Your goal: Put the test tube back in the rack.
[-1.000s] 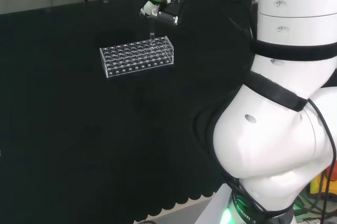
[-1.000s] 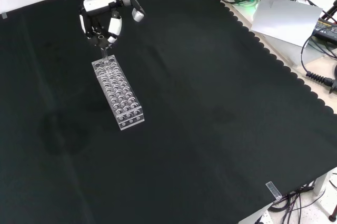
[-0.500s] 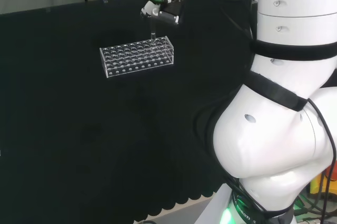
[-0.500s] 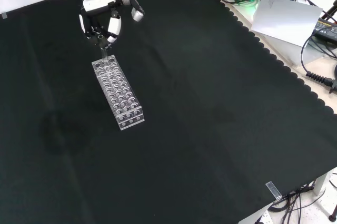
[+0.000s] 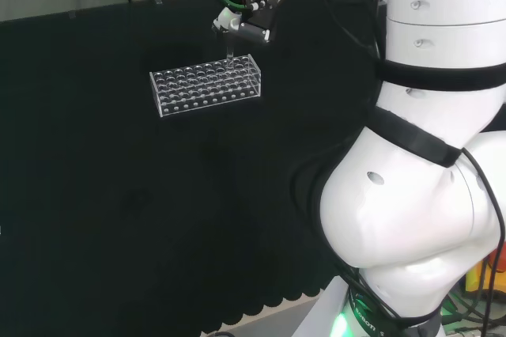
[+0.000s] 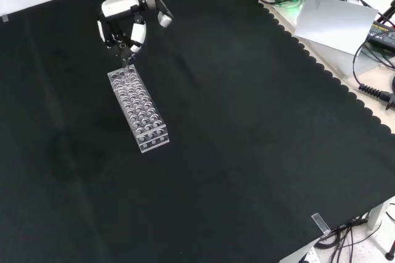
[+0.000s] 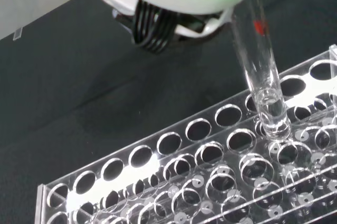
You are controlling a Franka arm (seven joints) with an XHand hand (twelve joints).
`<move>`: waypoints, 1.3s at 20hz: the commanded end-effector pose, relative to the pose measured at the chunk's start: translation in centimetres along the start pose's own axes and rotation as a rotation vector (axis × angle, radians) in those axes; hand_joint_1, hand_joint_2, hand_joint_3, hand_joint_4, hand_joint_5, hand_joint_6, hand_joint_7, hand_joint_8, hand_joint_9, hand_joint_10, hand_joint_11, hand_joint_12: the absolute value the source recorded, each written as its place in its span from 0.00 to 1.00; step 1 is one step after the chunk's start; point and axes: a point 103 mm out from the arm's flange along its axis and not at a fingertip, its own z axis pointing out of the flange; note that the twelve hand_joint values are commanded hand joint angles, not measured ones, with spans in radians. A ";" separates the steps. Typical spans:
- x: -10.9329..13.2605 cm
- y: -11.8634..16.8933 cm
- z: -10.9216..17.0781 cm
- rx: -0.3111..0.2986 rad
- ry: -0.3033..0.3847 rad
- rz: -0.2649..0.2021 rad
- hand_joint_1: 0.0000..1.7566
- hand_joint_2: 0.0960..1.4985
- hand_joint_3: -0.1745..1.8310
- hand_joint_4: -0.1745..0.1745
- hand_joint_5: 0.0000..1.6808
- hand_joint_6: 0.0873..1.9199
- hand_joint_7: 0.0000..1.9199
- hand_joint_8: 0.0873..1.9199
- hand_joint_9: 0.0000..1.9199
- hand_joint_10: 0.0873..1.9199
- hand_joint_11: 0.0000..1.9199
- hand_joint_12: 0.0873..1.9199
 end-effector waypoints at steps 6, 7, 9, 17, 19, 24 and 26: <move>0.0 0.4 0.9 0.019 -0.018 -0.002 0.70 0.36 0.42 0.00 0.86 0.14 0.96 0.13 0.93 0.09 0.71 0.41; 0.1 0.5 1.1 0.021 -0.022 0.001 0.70 0.36 0.42 0.00 0.86 0.14 0.96 0.13 0.93 0.09 0.71 0.41; -0.1 0.7 1.2 0.027 -0.019 0.001 0.70 0.36 0.42 0.00 0.86 0.14 0.96 0.13 0.93 0.09 0.71 0.41; -0.5 0.9 1.6 0.033 -0.017 0.018 0.70 0.36 0.42 0.00 0.86 0.14 0.96 0.13 0.93 0.09 0.71 0.41; -0.6 1.1 1.8 0.042 -0.020 0.025 0.70 0.36 0.42 0.00 0.86 0.14 0.96 0.13 0.93 0.09 0.71 0.41; -1.4 1.4 2.4 0.045 -0.021 0.029 0.70 0.36 0.42 0.00 0.86 0.14 0.96 0.13 0.93 0.09 0.71 0.41; -1.5 1.4 2.5 0.051 -0.019 0.032 0.70 0.36 0.42 0.00 0.86 0.14 0.96 0.13 0.93 0.09 0.71 0.41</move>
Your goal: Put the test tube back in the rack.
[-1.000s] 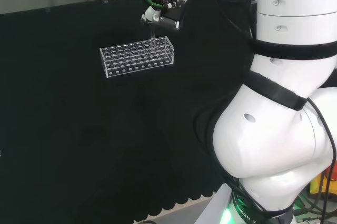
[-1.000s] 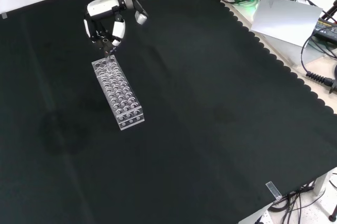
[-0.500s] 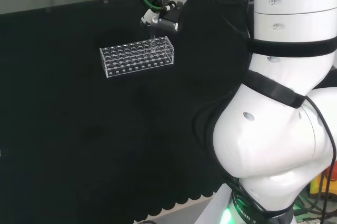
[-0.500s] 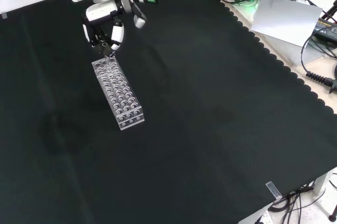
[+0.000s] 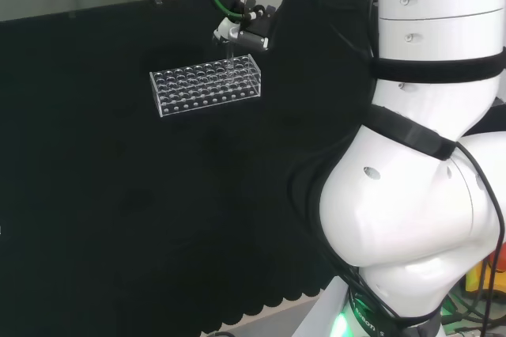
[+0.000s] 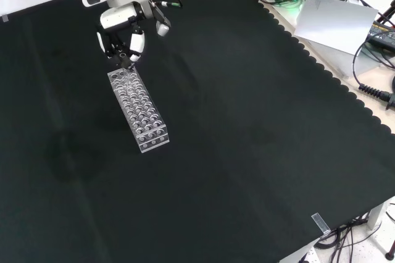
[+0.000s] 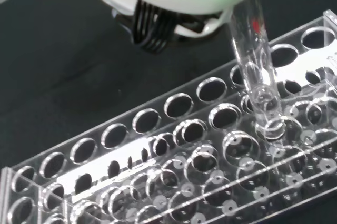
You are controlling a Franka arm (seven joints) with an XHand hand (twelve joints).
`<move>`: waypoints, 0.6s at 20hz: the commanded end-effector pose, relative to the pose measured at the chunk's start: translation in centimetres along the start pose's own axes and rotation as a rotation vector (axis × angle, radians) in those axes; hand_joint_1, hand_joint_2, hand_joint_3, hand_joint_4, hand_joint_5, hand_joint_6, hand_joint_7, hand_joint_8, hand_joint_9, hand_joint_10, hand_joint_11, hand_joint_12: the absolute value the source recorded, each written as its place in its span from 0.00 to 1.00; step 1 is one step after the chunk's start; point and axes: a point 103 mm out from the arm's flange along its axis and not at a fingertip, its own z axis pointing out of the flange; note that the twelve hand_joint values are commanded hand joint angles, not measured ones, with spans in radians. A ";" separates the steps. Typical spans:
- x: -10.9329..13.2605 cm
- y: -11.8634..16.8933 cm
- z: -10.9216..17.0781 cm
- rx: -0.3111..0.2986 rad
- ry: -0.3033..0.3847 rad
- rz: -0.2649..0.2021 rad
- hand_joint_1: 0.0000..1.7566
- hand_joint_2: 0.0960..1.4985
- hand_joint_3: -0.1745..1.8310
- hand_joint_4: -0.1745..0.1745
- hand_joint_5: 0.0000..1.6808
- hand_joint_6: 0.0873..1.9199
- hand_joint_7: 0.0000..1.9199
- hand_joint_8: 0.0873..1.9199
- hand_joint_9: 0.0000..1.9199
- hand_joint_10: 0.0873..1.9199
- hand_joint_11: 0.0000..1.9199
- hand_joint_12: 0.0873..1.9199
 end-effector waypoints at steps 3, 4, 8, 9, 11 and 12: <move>-0.5 0.3 0.3 0.012 0.002 0.007 0.70 0.36 0.42 0.00 0.86 0.14 0.96 0.13 0.93 0.09 0.71 0.41; -0.5 0.3 0.4 0.015 0.001 0.007 0.70 0.36 0.42 0.00 0.86 0.14 0.96 0.13 0.93 0.09 0.71 0.41; -0.7 0.3 1.8 0.025 -0.010 0.004 0.70 0.36 0.42 0.00 0.86 0.14 0.96 0.13 0.93 0.09 0.71 0.41; -0.7 0.3 2.3 0.029 -0.013 0.002 0.70 0.36 0.42 0.00 0.86 0.14 0.96 0.13 0.93 0.09 0.71 0.41; -0.5 0.3 3.0 0.035 -0.015 -0.003 0.70 0.36 0.42 0.00 0.86 0.14 0.96 0.13 0.93 0.09 0.71 0.41; -0.3 0.3 3.2 0.037 -0.013 -0.004 0.70 0.36 0.42 0.00 0.86 0.14 0.96 0.13 0.93 0.09 0.71 0.41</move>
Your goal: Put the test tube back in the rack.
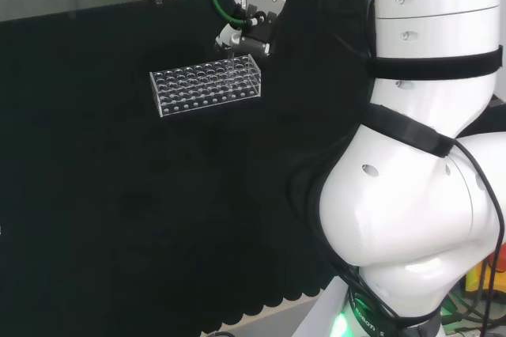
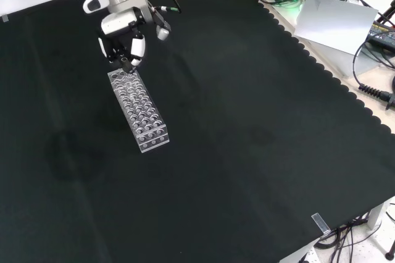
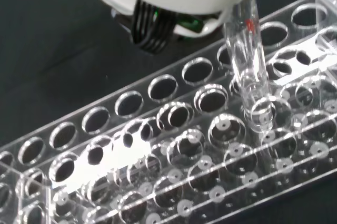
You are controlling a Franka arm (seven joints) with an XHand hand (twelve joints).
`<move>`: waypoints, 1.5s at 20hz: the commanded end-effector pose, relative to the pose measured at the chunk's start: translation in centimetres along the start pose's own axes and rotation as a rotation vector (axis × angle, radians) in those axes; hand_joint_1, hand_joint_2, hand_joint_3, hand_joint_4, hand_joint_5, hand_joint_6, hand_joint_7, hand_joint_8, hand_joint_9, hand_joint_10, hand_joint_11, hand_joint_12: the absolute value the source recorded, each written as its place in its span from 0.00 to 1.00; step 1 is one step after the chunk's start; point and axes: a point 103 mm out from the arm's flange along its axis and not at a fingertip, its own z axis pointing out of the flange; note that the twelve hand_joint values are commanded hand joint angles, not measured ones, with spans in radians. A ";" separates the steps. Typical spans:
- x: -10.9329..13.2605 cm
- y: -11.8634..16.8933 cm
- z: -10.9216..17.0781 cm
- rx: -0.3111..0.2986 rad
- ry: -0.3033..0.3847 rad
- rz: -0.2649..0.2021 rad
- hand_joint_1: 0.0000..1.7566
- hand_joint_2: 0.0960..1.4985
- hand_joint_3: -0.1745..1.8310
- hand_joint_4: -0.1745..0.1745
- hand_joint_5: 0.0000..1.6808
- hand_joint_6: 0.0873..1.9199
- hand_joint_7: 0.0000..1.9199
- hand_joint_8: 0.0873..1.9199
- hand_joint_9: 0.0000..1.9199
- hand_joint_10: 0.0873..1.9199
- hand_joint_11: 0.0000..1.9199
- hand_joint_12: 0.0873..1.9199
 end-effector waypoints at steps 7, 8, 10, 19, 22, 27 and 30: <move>0.3 0.0 1.4 0.039 0.053 -0.002 0.70 0.37 0.41 0.00 0.86 0.14 0.95 0.13 0.92 0.09 0.70 0.43; 0.3 0.0 1.4 0.054 0.071 0.001 0.70 0.38 0.39 0.00 0.85 0.15 0.94 0.13 0.91 0.09 0.69 0.46; 0.3 0.1 1.3 0.083 0.105 0.003 0.73 0.41 0.36 0.00 0.83 0.15 0.82 0.13 0.86 0.10 0.61 0.54; 0.6 -0.3 0.0 0.106 0.138 -0.012 0.67 0.60 0.08 0.31 0.63 0.25 0.48 0.40 0.55 0.35 0.37 0.70; 0.4 -0.3 -0.2 0.109 0.141 -0.019 0.67 0.59 0.07 0.34 0.61 0.24 0.45 0.40 0.53 0.35 0.35 0.70; 0.9 -1.5 -2.6 0.090 0.165 -0.034 0.66 0.60 0.07 0.38 0.60 0.23 0.43 0.41 0.52 0.35 0.35 0.70; 1.3 -2.0 -4.4 0.090 0.183 -0.053 0.66 0.61 0.05 0.44 0.58 0.24 0.38 0.42 0.48 0.36 0.32 0.70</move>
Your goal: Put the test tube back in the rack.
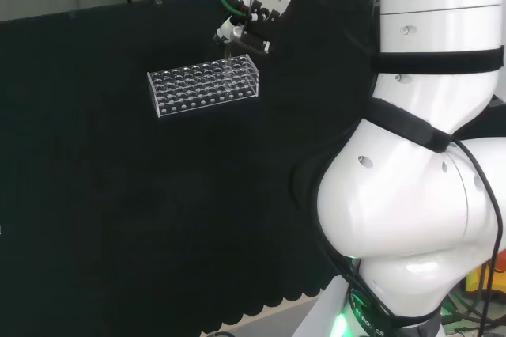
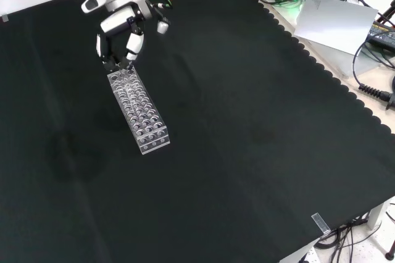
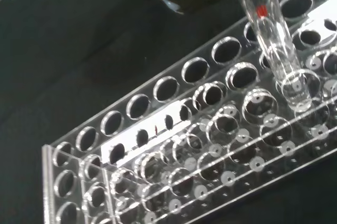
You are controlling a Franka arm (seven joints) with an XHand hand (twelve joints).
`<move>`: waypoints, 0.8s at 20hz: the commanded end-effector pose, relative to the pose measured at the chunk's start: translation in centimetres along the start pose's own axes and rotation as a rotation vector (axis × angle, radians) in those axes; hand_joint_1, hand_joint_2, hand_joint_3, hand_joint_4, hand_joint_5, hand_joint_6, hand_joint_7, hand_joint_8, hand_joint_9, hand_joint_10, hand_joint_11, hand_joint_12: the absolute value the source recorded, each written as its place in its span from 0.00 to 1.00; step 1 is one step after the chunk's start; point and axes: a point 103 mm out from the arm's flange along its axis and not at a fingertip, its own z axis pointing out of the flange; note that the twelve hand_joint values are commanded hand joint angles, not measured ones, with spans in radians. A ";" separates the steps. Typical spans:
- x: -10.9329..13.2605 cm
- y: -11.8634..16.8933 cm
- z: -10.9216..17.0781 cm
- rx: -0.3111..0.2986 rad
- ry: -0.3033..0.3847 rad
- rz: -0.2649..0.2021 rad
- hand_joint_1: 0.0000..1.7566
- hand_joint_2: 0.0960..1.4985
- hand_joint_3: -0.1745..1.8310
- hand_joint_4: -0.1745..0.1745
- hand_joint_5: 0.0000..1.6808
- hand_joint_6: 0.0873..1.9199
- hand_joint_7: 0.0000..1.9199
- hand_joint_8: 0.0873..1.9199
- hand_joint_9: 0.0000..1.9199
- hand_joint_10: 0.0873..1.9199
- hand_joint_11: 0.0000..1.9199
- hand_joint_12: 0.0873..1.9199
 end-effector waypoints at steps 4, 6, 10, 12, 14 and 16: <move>2.4 -2.5 -5.5 -0.023 0.023 -0.060 0.65 0.64 0.00 0.50 0.53 0.26 0.33 0.43 0.42 0.38 0.30 0.72; 3.2 -3.0 -7.1 -0.037 0.009 -0.072 0.64 0.64 0.00 0.51 0.51 0.26 0.32 0.43 0.41 0.38 0.29 0.72; 5.1 -4.2 -11.0 -0.073 -0.010 -0.104 0.64 0.64 0.00 0.51 0.50 0.26 0.31 0.43 0.41 0.38 0.29 0.72; 6.0 -4.8 -13.0 -0.097 -0.019 -0.118 0.64 0.64 0.00 0.51 0.49 0.26 0.31 0.43 0.41 0.38 0.29 0.72; 6.7 -5.5 -15.0 -0.119 -0.019 -0.126 0.64 0.64 0.00 0.51 0.49 0.26 0.31 0.43 0.40 0.38 0.29 0.72; 7.4 -6.3 -16.6 -0.134 -0.023 -0.135 0.64 0.64 0.00 0.51 0.49 0.26 0.31 0.43 0.40 0.38 0.29 0.72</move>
